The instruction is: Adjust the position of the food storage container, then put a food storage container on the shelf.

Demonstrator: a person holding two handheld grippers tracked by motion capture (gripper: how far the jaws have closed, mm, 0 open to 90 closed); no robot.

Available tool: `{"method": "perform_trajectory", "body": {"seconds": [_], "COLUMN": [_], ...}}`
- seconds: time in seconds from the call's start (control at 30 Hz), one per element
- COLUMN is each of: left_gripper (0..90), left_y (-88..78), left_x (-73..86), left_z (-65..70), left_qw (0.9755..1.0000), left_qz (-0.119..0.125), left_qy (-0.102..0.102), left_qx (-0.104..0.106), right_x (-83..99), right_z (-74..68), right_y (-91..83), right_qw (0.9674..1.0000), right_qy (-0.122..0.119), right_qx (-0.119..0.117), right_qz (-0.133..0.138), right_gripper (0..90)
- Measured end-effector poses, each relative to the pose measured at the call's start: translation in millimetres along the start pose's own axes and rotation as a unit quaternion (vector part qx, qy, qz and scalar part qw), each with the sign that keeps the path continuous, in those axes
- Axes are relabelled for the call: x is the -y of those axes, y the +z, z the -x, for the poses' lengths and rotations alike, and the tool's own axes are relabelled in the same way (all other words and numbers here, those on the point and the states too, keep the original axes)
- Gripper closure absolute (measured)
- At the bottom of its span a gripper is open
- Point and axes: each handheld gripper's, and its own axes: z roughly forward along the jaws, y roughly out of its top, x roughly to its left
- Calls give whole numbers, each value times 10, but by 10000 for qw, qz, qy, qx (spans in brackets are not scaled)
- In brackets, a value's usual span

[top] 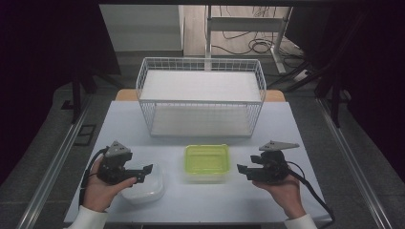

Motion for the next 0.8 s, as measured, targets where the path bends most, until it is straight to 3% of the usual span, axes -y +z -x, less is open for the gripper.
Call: {"method": "perform_trajectory", "body": {"seconds": [0.2, 0.37, 0.57, 0.8], "left_gripper": [162, 169, 170, 216], "left_y": [-23, -10, -35, 14], "left_x": [-35, -54, -107, -165], "left_z": [14, 86, 172, 234], "left_qw": [9998, 9997, 9992, 9991], "left_qz": [76, 75, 170, 83], "left_qy": [-125, -98, -160, -274], "left_qx": [168, 219, 318, 321], "right_x": [12, -6, -19, -89], "right_z": [29, 55, 62, 60], "right_y": [-31, -22, -27, 12], "right_qw": [9998, 9996, 9990, 9986], "right_qy": [23, 69, 190, 308], "right_qx": [-114, -175, -280, -303], "right_qz": [131, 205, 281, 311], "right_gripper": [260, 233, 224, 235]}}
